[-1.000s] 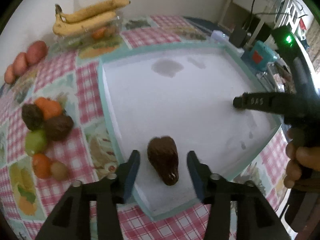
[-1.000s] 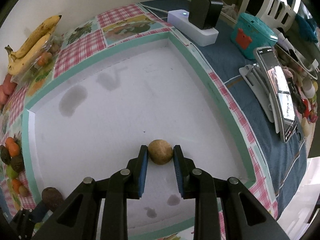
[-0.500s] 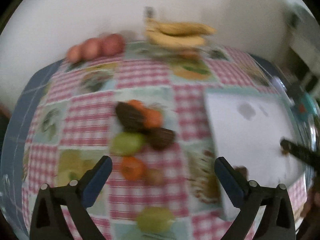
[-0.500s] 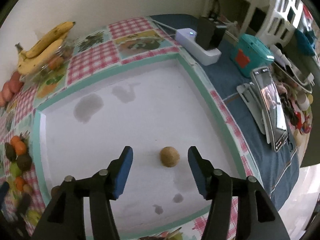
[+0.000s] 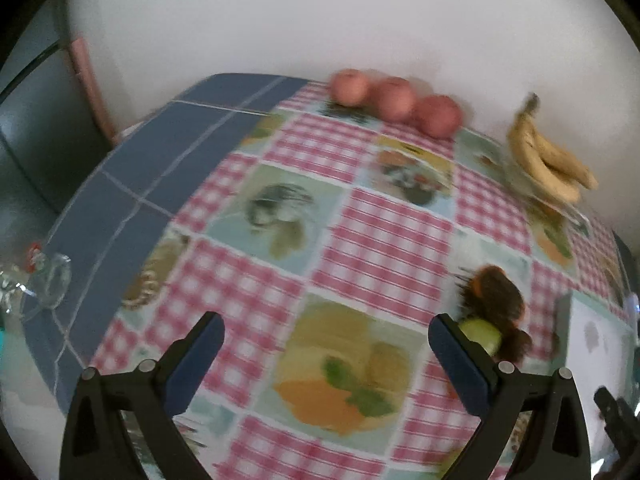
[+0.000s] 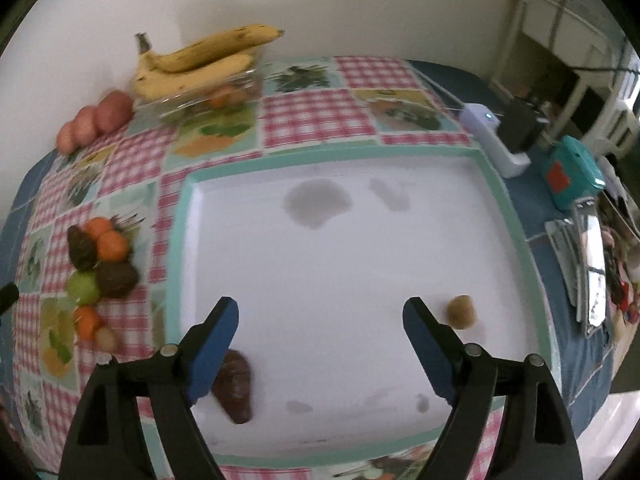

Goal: Organize fruits
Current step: 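Move the right tool back toward the fruit cluster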

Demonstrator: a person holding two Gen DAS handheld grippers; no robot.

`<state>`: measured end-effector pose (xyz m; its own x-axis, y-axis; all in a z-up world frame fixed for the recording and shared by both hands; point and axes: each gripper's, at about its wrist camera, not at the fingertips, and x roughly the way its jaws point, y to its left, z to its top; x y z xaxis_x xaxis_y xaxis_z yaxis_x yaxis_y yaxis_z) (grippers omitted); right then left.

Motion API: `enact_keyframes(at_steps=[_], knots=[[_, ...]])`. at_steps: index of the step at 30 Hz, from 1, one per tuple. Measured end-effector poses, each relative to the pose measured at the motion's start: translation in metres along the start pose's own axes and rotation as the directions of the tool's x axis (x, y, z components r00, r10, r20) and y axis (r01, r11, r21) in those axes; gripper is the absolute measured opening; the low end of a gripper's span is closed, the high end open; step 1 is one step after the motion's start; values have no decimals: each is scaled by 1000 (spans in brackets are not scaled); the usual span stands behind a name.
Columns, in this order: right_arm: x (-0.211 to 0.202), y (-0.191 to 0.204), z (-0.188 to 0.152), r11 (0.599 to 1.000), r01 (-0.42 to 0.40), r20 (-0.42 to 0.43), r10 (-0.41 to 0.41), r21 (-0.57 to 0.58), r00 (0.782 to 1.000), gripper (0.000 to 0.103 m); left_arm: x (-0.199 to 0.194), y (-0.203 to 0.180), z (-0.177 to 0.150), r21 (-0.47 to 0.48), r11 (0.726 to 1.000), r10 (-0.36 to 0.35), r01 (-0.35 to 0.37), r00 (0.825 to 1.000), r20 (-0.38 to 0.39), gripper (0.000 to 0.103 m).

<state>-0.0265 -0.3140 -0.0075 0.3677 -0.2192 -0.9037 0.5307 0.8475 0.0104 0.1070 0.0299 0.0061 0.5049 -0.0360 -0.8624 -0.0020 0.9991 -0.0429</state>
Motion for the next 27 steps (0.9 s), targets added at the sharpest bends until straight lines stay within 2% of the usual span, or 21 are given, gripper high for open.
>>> enact_keyframes(at_steps=[6,11,13,15,19,23,27], knots=[[-7,23,-2,998,-61,40,62,-11,997,85,-1,30,4,-97,995,12,-11,1000,8,103],[-13,38,-1,993,-112,87,114,-29,990,86,-1,28,4,-83,997,-2,5,999,42,103],[-13,42,-2,992,-123,96,126,-33,987,86,-5,25,4,-72,997,-28,34,996,88,103],[-11,45,-2,991,-132,94,135,-38,986,86,-5,22,3,-69,993,-83,91,991,108,103],[-8,45,-2,993,-117,85,120,-34,989,86,2,14,5,-46,990,-128,131,989,72,103],[-9,44,1,990,-140,91,141,-22,986,86,5,8,8,-40,982,-182,184,982,42,103],[-9,43,5,991,-133,113,132,-3,985,86,3,4,12,-29,978,-204,207,976,70,103]])
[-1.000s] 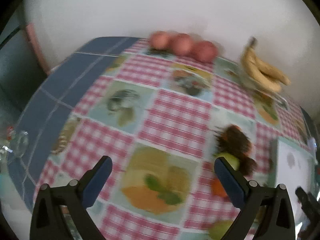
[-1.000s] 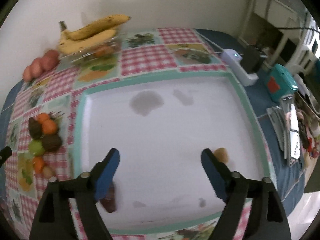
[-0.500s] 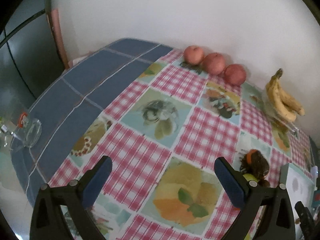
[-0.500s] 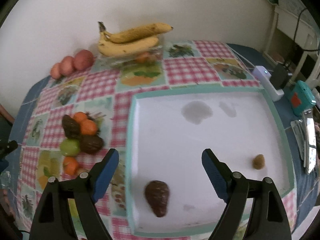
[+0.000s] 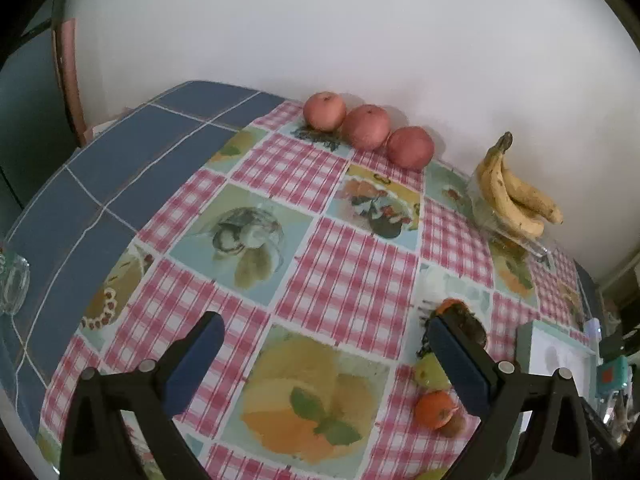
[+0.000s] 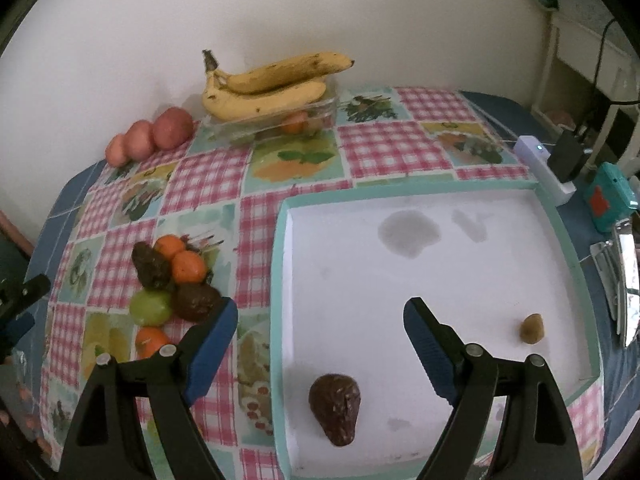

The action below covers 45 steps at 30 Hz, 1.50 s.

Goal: Organize fruits
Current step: 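Move the right tool back toward the fruit cluster, then grasp the second dark brown avocado with the right tool while the left tool grasps another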

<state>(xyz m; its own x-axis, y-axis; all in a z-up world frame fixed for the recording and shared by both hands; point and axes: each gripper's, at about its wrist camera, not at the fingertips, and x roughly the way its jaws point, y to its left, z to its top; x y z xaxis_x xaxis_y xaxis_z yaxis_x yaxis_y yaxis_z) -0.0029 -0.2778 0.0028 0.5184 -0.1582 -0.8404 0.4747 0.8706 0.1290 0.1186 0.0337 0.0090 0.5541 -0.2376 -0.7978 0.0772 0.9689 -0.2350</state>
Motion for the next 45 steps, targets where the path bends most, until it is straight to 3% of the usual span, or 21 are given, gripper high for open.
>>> enact_keyframes(at_steps=[4,10,14,19,31,35,40,45], knots=[[3,2,3,999,-30,18,30,11,999,86,5,-7,6,7,1000,-7,7,1000,8,103],[10,21,10,997,-79,26,80,-22,996,86,31,-14,12,-15,1000,-27,27,998,-62,102],[19,42,9,992,-94,5,95,-83,996,85,42,-21,18,3,1000,-6,6,997,-77,102],[32,69,5,975,-105,-34,100,-197,994,85,63,-32,22,-6,998,-69,69,986,-152,102],[68,105,-11,935,-114,-128,75,-336,989,69,93,-52,26,-15,990,-138,138,966,-219,99],[77,105,-10,935,-120,-145,74,-335,987,62,104,-56,21,-31,986,-164,161,951,-263,99],[81,104,-10,936,-128,-138,86,-327,987,61,109,-67,14,-38,978,-209,207,930,-303,99],[82,105,-10,936,-135,-135,95,-327,986,47,109,-78,10,-5,976,-209,218,925,-317,99]])
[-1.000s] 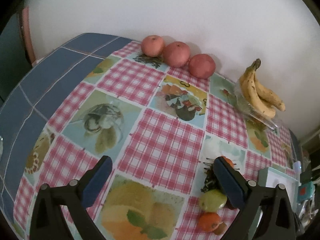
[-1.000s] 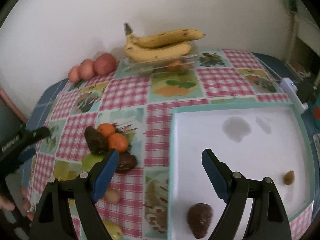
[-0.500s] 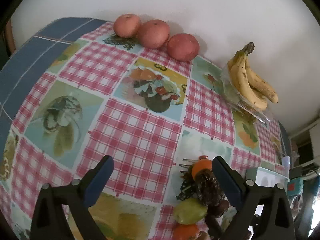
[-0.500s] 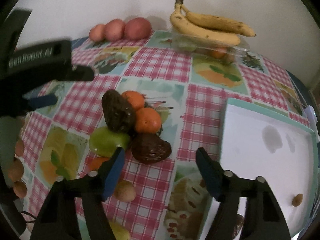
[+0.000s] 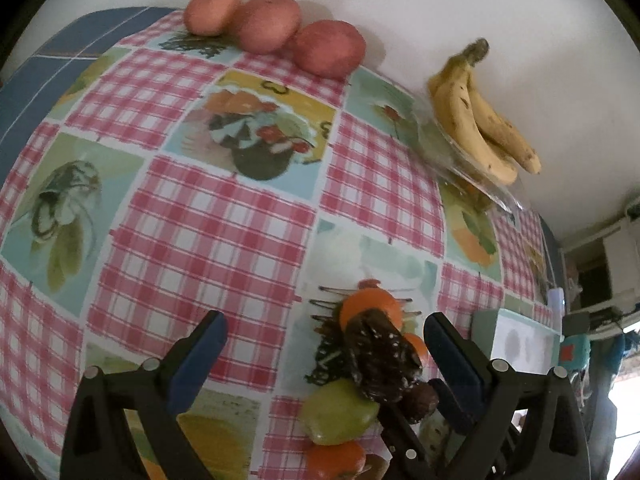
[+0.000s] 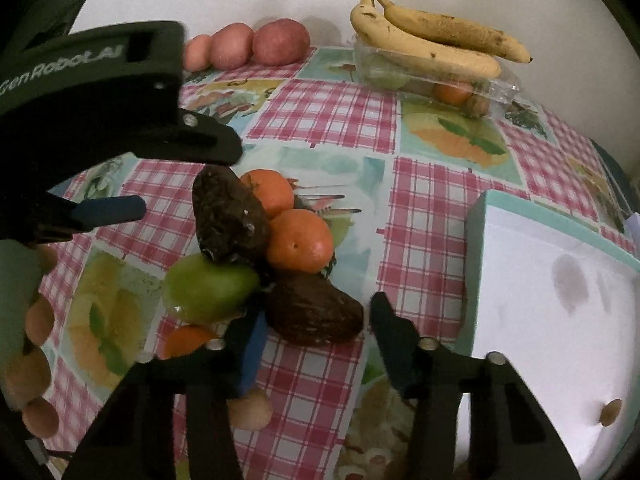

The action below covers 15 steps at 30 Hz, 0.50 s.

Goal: Organize fruits
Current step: 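Grasp the second dark brown avocado with the right tool while the left tool grasps another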

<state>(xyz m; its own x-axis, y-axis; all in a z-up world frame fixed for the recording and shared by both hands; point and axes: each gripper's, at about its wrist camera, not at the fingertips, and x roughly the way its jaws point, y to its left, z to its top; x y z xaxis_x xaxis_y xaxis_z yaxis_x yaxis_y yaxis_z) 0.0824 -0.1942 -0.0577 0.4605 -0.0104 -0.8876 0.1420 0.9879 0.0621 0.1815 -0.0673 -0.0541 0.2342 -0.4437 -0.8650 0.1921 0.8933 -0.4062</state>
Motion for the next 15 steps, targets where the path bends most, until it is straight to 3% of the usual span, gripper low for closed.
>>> enact_keyframes(at_steps=[2,8,15], knots=[[0,-2,-1,1000,-3,-5,4,4,1000,47,2,-2,-2,-2,1000,-3,3,1000,-9,98],[-3,-7,-6,1000,-1,-11,1,5,1000,47,8,-1,-4,-34,999,-43,41,998,-45,78],[-5,-13,-10,1000,-4,-13,4,27,1000,47,14,-13,-11,-47,993,-108,104,990,-95,49]])
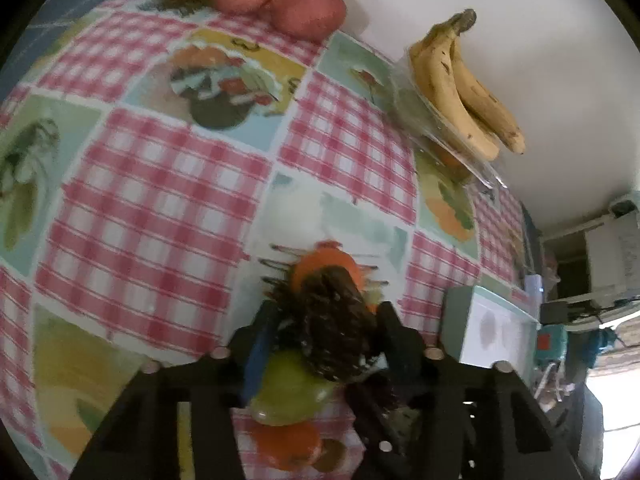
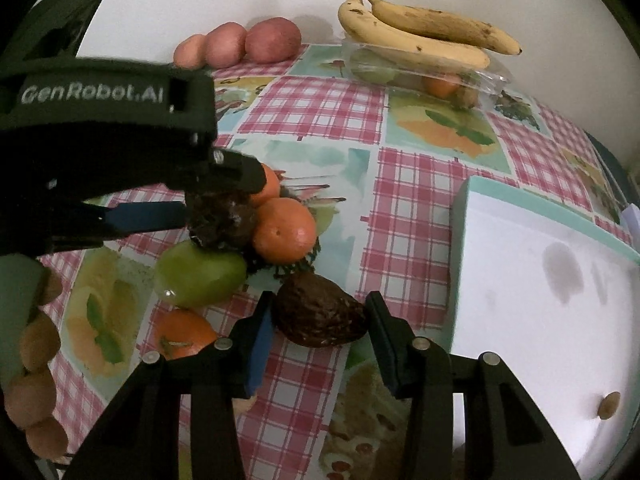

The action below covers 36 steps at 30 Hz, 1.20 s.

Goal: Organize fruits
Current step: 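Grasp the second dark brown avocado with the right tool while the left tool grasps another, then carry both avocados over the white tray and open both tools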

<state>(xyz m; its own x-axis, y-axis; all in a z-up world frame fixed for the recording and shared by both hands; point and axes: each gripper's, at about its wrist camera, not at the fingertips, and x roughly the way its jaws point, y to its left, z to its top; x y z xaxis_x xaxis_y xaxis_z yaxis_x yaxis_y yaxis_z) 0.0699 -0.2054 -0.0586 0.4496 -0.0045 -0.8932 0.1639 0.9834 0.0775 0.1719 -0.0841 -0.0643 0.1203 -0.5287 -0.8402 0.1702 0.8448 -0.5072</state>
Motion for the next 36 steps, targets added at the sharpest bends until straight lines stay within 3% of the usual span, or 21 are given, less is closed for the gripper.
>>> enact_keyframes(at_steps=[4,12,28,36], knots=[[0,-1,-2,1000,1,-2,-1,5,1000,47,-1,-1,0,-8,1000,-23,23,1000,6,40],[-3,-3,-5,1000,-4,-4,4,22,1000,47,-21,17,-3,-61,996,-56,58,998,41,40],[-44,-11,-13,993,-12,25,9,114,1000,47,-69,37,-23,-117,993,-1,18,990,144,40],[-71,-26,-23,977,45,44,-55,206,998,47,-84,26,-30,-91,996,20,-4,985,173,40]])
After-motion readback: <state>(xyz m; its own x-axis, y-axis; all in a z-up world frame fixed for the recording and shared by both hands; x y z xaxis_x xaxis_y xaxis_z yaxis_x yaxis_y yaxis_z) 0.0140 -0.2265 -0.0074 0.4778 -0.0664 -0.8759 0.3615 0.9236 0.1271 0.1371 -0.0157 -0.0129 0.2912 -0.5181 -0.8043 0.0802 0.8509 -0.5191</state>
